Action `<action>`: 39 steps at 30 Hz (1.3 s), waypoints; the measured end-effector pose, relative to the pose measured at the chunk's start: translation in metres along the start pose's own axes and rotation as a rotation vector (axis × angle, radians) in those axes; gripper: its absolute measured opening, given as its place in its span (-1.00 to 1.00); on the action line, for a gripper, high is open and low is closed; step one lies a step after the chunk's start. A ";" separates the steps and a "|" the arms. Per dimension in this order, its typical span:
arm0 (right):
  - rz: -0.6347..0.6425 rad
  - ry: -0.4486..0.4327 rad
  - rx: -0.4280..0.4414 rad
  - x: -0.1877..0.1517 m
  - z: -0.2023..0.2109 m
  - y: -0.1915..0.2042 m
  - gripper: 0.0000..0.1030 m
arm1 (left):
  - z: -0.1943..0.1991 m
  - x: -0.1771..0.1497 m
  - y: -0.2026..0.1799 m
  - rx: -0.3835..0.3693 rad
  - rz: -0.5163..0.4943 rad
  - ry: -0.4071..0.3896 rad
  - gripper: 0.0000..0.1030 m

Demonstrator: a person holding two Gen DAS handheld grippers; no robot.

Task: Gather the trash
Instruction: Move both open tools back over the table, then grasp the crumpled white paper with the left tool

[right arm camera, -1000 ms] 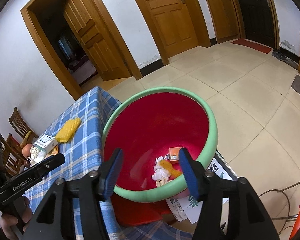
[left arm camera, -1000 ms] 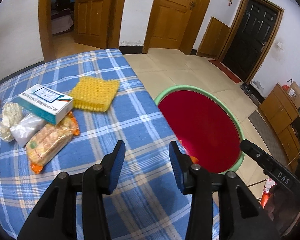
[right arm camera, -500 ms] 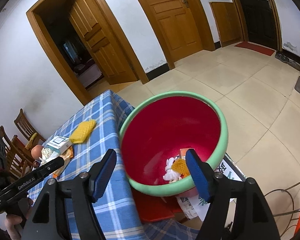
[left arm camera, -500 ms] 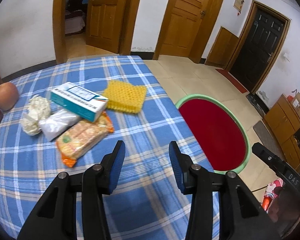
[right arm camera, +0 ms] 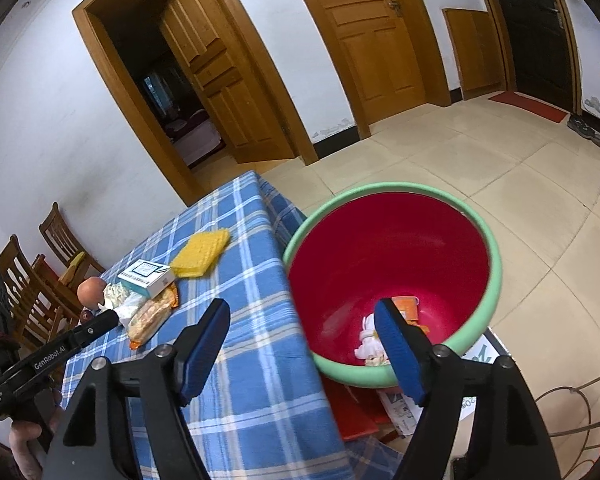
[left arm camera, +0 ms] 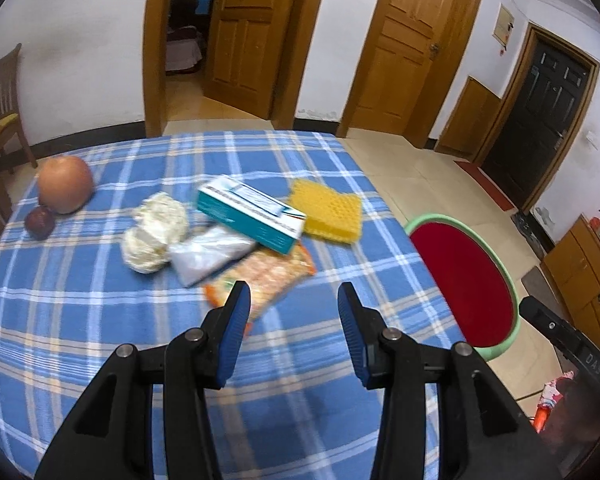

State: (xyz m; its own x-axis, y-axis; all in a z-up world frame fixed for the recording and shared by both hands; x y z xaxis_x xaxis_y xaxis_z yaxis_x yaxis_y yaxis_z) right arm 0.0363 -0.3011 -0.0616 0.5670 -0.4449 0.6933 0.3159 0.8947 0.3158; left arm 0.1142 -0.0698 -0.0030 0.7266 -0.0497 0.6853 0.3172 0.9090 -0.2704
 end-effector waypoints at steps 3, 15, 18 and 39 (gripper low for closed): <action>0.004 0.006 0.004 0.000 -0.004 0.008 0.51 | 0.005 0.003 0.014 0.017 0.013 -0.014 -0.12; 0.052 0.040 0.020 -0.002 -0.022 0.039 0.54 | 0.005 0.008 0.065 0.095 0.072 -0.024 -0.11; 0.062 0.053 0.024 -0.002 -0.028 0.046 0.54 | 0.000 0.009 0.075 0.114 0.076 -0.017 -0.11; 0.162 0.107 0.065 0.001 -0.054 0.091 0.66 | -0.048 0.029 0.110 0.134 0.081 -0.002 0.02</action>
Point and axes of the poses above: each gripper's, at about its wrist camera, not at the fingertips, and z roughly against the way its jaws point, y to its left, x to its top, the point moved 1 cm from there along -z, roughly the way its jaws point, and after that the axes turned 6 degrees about -x, right-handed, at the moved point
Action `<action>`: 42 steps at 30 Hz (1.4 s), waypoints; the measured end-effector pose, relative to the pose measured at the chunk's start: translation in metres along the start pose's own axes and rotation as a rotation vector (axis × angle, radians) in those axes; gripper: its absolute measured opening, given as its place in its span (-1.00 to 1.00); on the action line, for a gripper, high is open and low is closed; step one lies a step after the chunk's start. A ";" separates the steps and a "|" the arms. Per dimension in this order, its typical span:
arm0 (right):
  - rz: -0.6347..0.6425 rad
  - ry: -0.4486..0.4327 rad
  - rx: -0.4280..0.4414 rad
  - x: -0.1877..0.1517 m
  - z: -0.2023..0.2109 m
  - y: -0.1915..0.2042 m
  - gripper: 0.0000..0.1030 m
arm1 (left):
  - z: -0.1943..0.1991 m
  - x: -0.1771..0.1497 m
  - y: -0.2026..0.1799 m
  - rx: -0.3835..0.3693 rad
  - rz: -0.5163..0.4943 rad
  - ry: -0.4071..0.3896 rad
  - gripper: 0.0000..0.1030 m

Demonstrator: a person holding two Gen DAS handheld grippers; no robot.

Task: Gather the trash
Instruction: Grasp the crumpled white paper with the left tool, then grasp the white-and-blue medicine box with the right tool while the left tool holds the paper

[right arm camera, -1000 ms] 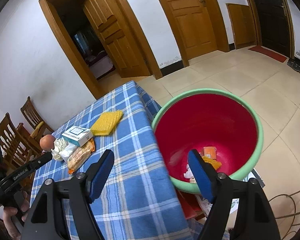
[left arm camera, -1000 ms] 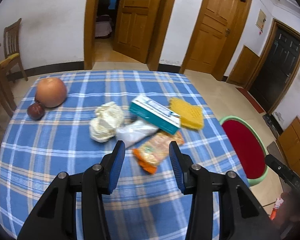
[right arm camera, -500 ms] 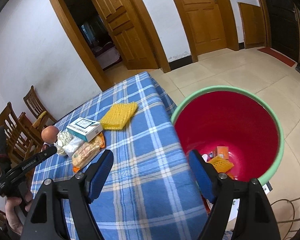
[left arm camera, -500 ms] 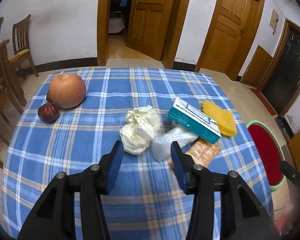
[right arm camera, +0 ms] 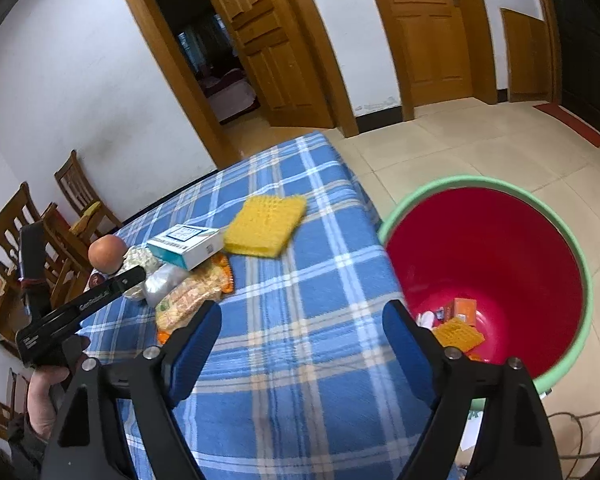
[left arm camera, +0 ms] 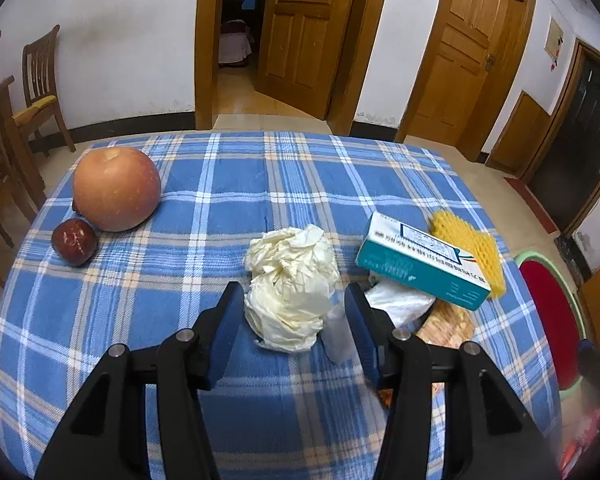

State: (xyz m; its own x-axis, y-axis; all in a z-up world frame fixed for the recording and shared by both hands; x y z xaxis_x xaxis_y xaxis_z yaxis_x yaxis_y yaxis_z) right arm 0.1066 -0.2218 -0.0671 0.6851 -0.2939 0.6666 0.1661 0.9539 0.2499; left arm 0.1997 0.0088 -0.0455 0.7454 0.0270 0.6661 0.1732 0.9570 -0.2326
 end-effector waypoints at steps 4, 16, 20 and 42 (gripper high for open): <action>0.034 0.005 0.011 0.005 -0.007 0.013 0.68 | 0.000 -0.001 0.004 -0.004 0.003 -0.002 -0.28; 0.170 0.025 0.080 0.029 -0.043 0.057 0.82 | 0.028 -0.012 0.018 -0.023 0.067 -0.031 -0.45; 0.223 0.036 0.128 0.038 -0.061 0.073 0.97 | 0.038 -0.016 0.024 -0.019 0.086 -0.046 -0.45; 0.417 0.088 0.217 0.048 -0.115 0.110 0.41 | 0.048 -0.027 0.021 -0.029 0.107 -0.044 -0.45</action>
Point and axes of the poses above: each gripper's, at about its wrist camera, not at the fingertips, and z roughly against the way its jaws point, y to its left, x to its top, the point moved 1 cm from there along -z, roughly the way its jaws point, and after that the axes turned 6 degrees about -x, right-handed, at the moved point
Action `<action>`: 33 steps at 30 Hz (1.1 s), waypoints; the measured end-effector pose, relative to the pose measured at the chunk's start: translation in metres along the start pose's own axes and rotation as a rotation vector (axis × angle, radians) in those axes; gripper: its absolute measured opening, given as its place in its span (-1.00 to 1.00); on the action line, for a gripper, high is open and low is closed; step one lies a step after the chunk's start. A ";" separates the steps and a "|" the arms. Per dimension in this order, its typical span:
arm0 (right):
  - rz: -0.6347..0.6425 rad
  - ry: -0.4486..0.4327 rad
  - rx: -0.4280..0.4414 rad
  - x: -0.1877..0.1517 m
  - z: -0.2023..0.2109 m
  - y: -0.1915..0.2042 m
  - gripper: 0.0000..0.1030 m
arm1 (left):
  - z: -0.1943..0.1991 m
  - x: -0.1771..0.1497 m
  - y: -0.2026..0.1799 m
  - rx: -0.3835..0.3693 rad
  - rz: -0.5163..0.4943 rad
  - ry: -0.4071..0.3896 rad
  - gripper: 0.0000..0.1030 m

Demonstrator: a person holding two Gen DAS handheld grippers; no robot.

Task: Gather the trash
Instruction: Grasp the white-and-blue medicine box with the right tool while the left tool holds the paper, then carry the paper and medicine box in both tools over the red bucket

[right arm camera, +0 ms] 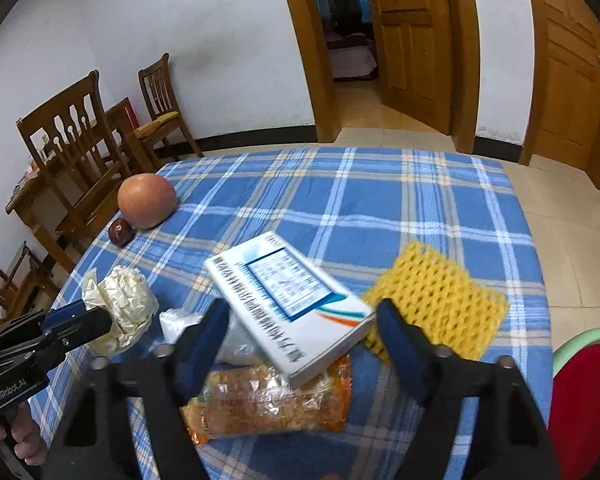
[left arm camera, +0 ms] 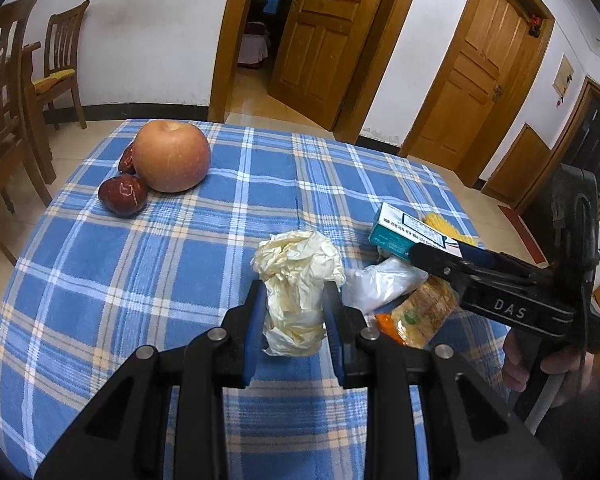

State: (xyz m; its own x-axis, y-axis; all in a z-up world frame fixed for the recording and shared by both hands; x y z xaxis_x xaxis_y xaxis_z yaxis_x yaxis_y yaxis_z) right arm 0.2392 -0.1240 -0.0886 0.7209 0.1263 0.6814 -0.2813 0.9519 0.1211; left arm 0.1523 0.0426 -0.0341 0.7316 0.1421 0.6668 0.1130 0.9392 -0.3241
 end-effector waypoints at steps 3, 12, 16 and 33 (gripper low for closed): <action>0.004 -0.011 0.012 -0.006 0.005 0.002 0.39 | 0.000 -0.002 -0.001 -0.003 0.000 0.002 -0.45; -0.054 -0.077 0.002 -0.018 0.032 0.001 0.37 | 0.006 -0.006 -0.009 -0.021 -0.004 0.000 -0.45; -0.088 -0.101 -0.029 -0.024 0.047 -0.003 0.37 | 0.013 -0.006 -0.016 -0.034 -0.011 -0.008 -0.45; -0.322 -0.193 -0.116 -0.078 0.120 -0.041 0.37 | 0.022 -0.014 -0.070 -0.132 -0.074 0.010 -0.45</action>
Point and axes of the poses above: each gripper's, at about its wrist camera, not at the fingertips, and z roughly against the way its jaws point, y to its left, x to its top, the point moved 1 cm from there along -z, roughly the way its jaws point, and after that the axes turned 6 degrees about -x, right-handed, at the moved point
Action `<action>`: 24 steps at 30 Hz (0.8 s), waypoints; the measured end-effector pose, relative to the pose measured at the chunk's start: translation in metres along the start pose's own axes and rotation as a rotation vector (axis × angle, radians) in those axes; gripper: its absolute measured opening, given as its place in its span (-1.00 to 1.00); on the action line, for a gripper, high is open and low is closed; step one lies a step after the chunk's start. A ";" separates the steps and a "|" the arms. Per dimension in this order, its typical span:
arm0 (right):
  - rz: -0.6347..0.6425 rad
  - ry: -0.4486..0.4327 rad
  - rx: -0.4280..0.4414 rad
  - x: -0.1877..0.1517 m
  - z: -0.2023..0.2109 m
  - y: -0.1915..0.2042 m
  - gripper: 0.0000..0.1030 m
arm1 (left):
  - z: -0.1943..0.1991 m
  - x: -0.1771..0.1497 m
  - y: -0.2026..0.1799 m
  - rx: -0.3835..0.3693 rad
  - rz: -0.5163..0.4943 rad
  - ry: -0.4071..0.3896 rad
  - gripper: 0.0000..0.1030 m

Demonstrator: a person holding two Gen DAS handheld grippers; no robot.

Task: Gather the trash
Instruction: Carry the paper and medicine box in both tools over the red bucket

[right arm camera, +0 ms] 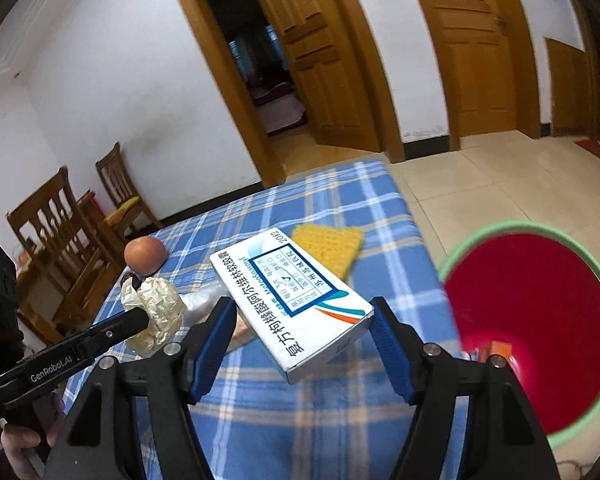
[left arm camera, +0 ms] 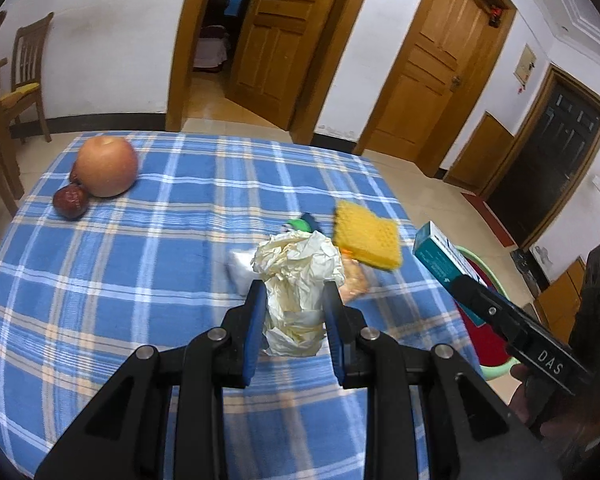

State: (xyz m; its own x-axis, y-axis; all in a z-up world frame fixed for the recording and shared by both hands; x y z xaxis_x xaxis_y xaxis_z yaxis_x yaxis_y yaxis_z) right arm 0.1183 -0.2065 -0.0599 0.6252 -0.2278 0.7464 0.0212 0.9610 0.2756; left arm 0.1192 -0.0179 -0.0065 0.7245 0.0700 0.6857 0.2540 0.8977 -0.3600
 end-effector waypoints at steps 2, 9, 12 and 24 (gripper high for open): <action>-0.023 -0.009 -0.014 -0.003 0.008 -0.008 0.37 | -0.002 -0.001 -0.008 -0.012 -0.011 0.006 -0.45; -0.108 -0.036 -0.056 -0.012 0.035 -0.042 0.37 | -0.010 -0.004 -0.039 -0.051 -0.053 0.034 -0.45; -0.133 -0.049 -0.077 -0.015 0.048 -0.058 0.37 | -0.015 -0.005 -0.051 -0.068 -0.066 0.047 -0.45; -0.234 -0.075 -0.135 -0.027 0.076 -0.103 0.37 | -0.034 -0.009 -0.098 -0.126 -0.130 0.097 -0.45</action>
State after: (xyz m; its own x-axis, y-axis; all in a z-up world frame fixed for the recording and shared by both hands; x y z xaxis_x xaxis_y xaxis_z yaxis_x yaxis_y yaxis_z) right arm 0.0401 -0.3110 -0.0628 0.5316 -0.4524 0.7160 0.2652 0.8918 0.3666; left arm 0.1095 -0.1217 0.0006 0.7373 -0.0913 0.6694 0.4233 0.8347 -0.3523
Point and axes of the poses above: each gripper's, at about its wrist camera, not at the fingertips, and z roughly against the way its jaws point, y to its left, x to its top, the point moved 1 cm from there along -z, roughly the way its jaws point, and after that the axes turned 6 degrees about -x, right-handed, at the moved point
